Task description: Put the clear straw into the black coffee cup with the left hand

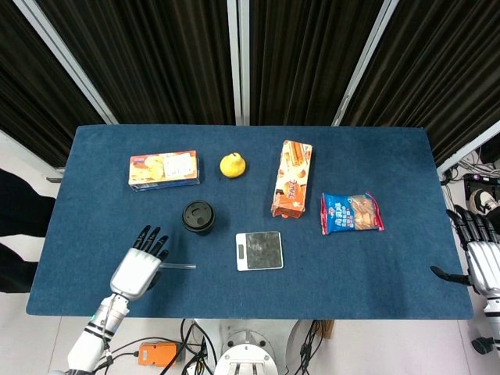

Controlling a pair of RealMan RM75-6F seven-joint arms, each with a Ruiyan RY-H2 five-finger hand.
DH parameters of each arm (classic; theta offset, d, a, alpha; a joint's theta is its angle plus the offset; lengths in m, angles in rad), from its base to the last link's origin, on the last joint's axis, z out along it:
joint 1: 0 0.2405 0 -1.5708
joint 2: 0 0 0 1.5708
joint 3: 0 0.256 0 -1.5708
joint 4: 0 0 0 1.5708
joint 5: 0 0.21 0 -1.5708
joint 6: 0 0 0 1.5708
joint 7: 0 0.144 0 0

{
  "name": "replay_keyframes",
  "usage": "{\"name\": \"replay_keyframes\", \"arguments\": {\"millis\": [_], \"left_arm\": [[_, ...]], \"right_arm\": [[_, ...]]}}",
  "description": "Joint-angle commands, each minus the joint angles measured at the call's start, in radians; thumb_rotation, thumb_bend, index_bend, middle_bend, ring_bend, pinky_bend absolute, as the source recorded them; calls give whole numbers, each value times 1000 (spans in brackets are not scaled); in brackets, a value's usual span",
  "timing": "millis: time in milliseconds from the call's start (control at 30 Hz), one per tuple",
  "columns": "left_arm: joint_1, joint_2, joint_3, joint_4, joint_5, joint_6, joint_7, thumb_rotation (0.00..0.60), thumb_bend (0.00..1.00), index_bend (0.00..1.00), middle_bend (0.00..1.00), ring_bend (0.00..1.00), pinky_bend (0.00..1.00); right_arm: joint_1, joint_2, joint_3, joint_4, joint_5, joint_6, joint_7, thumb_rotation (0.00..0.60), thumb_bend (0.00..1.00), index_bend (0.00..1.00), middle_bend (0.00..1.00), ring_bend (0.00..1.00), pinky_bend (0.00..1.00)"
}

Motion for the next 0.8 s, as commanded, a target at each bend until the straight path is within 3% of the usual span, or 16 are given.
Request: {"name": "replay_keyframes", "arguments": {"millis": [33,467,800], "left_arm": [[-16,-47,-13,8,-49,-21,40,600,241,414,172,14,0],[-58,-137,-29,43,-170,-43,119,600,241,471,173,7,0],[-77,-159,-20,76,-212,-42,105,600,255,491,173,6,0]], "right_arm": [[3,0,1,1,3,-5,-2,600,109,0,53,0,22],[5,-7,2,5,12,-15,-1,600,108,0,53,0,22],[6,-11,1,6,14,-20,-3,600,109,0,53,0,22]]}}
